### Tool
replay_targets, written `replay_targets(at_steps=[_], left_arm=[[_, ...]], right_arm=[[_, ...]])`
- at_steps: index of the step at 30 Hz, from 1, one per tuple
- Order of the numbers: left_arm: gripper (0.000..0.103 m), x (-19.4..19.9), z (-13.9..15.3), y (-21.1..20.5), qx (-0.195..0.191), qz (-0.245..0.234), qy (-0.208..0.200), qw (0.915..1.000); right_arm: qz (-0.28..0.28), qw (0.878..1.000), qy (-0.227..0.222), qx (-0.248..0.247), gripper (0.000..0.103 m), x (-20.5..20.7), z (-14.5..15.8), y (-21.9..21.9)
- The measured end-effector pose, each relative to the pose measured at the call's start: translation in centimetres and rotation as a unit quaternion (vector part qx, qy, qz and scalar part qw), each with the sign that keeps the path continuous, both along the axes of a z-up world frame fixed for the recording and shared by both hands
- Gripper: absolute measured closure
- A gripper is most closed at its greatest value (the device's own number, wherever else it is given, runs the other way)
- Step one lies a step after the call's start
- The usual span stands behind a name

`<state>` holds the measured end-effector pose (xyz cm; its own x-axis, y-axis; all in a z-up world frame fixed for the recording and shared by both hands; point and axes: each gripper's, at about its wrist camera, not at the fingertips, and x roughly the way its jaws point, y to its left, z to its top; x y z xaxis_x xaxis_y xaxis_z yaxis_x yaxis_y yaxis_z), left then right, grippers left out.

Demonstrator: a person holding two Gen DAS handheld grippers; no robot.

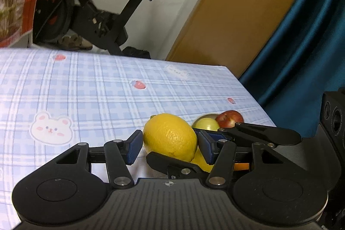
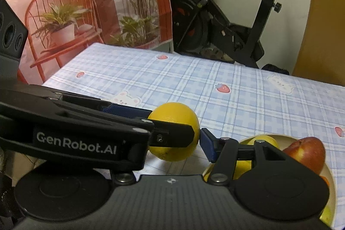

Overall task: Organize fruits
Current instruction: 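Carry the lemon onto the beige plate and open the left gripper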

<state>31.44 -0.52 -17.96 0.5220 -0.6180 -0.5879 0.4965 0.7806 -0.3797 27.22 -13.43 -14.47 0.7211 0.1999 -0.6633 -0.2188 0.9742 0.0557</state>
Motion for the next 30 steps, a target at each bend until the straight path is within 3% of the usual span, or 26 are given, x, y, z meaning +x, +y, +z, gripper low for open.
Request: replay_targets(at_steps=[12,22,30], left_arm=[[0.044,-2.4,4.1,-6.2,0.030,-0.028,-0.055,0.9976],[0.044,-3.5,3.9,-13.3,0.054,-0.073,-0.056,0.9943],[0.044,-5.0,3.1,-15.8,0.073,-0.091,-0.052,0.9919]], right_arm=[[-0.034,0.997,-0.061,0.035,0.045,-4.2,3.4,-4.7],[-0.087,0.992,-0.067,0.066,0.045,-7.5,3.4,-11.1],[-0.107,0.989,-0.064,0.081,0.045,-9.2,2.7,-14.0]])
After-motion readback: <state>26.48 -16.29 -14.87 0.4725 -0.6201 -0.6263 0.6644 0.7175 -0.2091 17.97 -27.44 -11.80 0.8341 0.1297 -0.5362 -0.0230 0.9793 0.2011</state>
